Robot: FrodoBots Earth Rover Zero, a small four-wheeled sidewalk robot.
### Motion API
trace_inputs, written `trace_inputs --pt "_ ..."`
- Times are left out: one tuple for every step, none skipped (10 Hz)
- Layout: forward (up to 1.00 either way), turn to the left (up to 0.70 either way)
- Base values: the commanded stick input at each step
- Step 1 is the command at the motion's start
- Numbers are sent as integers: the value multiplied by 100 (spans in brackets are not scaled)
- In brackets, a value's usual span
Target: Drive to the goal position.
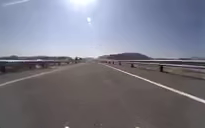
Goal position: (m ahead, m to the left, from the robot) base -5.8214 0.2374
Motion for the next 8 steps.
trace_inputs --pt "0 45" --pt "0 45" --pt "0 45" --pt "0 45" --pt "0 45" --pt "0 45" --pt "0 45" --pt "0 45"
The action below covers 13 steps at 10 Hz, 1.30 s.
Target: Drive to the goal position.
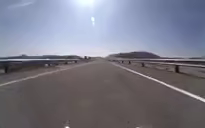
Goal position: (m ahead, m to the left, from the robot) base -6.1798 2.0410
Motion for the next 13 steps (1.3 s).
trace_inputs --pt "0 45" --pt "0 45" --pt "0 45" --pt "0 45" --pt "0 45" --pt "0 45" --pt "0 45" --pt "0 45" --pt "0 45" --pt "0 45" --pt "0 45" --pt "0 45" --pt "0 45"
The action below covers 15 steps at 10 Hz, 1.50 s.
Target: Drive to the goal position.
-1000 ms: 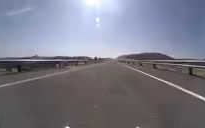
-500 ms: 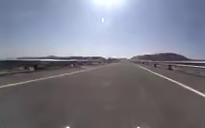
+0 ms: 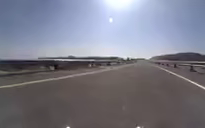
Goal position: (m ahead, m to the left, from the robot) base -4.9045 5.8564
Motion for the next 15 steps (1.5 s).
trace_inputs --pt "0 45" --pt "0 45" --pt "0 45" --pt "0 45" --pt "0 45" --pt "0 45" --pt "0 45" --pt "0 45" --pt "0 45" --pt "0 45" --pt "0 45" --pt "0 45" --pt "0 45" --pt "0 45" --pt "0 45"
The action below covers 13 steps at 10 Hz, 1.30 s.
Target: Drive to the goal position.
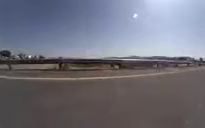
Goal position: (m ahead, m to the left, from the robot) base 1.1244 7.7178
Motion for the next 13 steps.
trace_inputs --pt "0 45" --pt "0 45" --pt "0 45" --pt "0 45" --pt "0 45" --pt "0 45" --pt "0 45" --pt "0 45" --pt "0 45" --pt "0 45" --pt "0 45" --pt "0 45" --pt "0 45"
